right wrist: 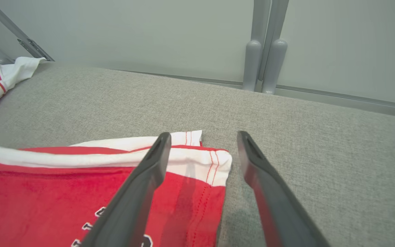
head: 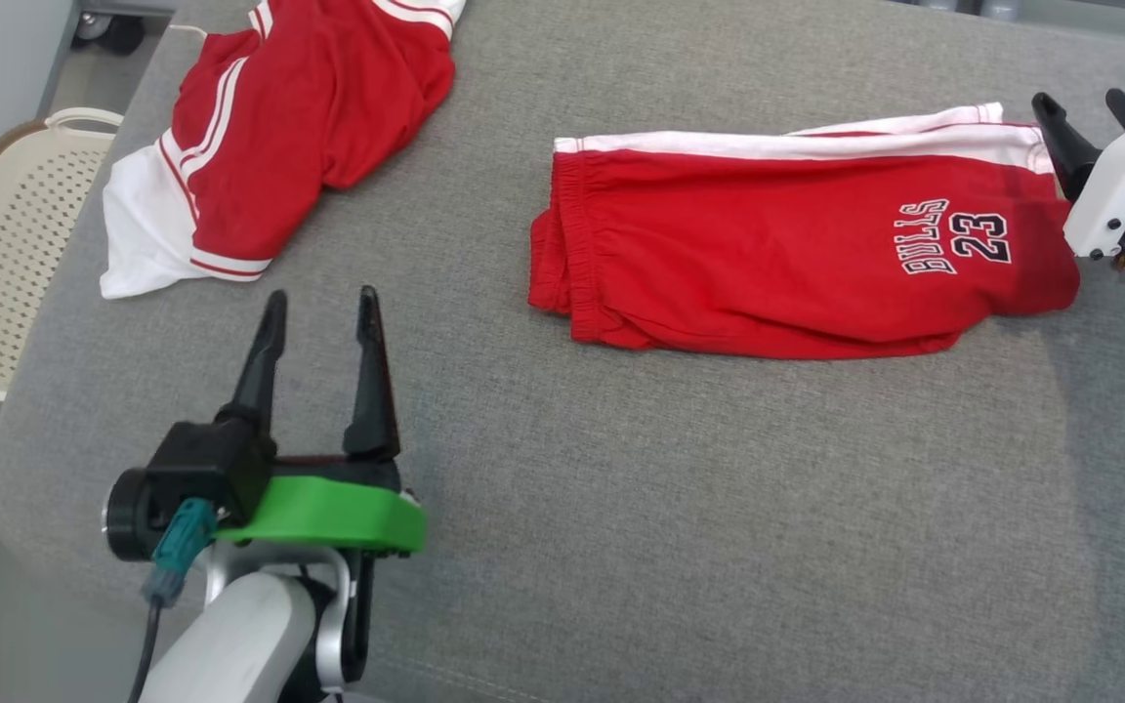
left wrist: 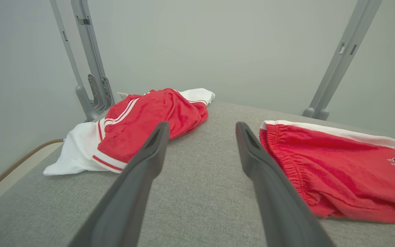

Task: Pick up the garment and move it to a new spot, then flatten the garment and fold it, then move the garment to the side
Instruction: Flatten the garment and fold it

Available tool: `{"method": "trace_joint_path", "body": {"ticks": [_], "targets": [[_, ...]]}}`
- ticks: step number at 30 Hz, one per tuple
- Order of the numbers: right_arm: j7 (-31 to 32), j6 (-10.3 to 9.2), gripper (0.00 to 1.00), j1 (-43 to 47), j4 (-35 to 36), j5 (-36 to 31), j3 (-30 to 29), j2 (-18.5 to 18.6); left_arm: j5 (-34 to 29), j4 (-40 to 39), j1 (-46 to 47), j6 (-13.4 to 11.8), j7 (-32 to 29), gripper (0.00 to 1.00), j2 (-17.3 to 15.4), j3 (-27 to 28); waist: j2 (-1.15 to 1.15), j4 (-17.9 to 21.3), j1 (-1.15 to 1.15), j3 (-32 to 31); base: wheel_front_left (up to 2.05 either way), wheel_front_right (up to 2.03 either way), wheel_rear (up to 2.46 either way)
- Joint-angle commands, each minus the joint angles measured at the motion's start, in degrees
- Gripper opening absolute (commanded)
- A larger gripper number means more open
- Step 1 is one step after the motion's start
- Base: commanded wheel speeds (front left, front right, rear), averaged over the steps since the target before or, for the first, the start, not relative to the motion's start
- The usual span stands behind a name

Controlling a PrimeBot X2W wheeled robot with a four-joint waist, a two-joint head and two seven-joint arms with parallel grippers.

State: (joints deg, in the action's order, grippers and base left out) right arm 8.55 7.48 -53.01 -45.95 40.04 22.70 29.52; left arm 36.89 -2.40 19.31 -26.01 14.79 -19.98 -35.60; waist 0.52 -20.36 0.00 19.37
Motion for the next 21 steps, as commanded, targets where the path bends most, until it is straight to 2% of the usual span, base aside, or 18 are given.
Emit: {"method": "trace_joint_path", "body": {"ticks": [1,9,16,21], "targets": [[0.13,0.02,1.00,1.19,1.07,-0.50,0.24,0.62,-1.06,-1.34,-1.63,-0.52,0.42,1.00,-1.20,0.68,-0.52,0.78,0.00,-0.04,0.00,0.00,0.00],[4.87,0.01,1.00,6.77,5.83,2.30,1.22,3.09,-2.63,-5.37,-6.89,-1.18,0.42,1.00,-3.29,3.85,-0.52,1.78,0.00,-1.72,0.00,0.00,0.00],[8.29,0.02,1.00,8.38,7.60,3.54,-1.34,4.59,-4.43,-6.86,-7.80,0.09,0.43,1.00,-2.30,4.74,-0.52,0.27,0.00,0.33,0.00,0.00,0.00],[10.78,0.02,1.00,8.60,7.64,4.10,-3.80,3.62,-6.30,-6.67,-7.00,1.21,0.44,1.00,-0.79,4.43,-0.52,-1.78,0.00,2.07,0.00,0.00,0.00]]}}
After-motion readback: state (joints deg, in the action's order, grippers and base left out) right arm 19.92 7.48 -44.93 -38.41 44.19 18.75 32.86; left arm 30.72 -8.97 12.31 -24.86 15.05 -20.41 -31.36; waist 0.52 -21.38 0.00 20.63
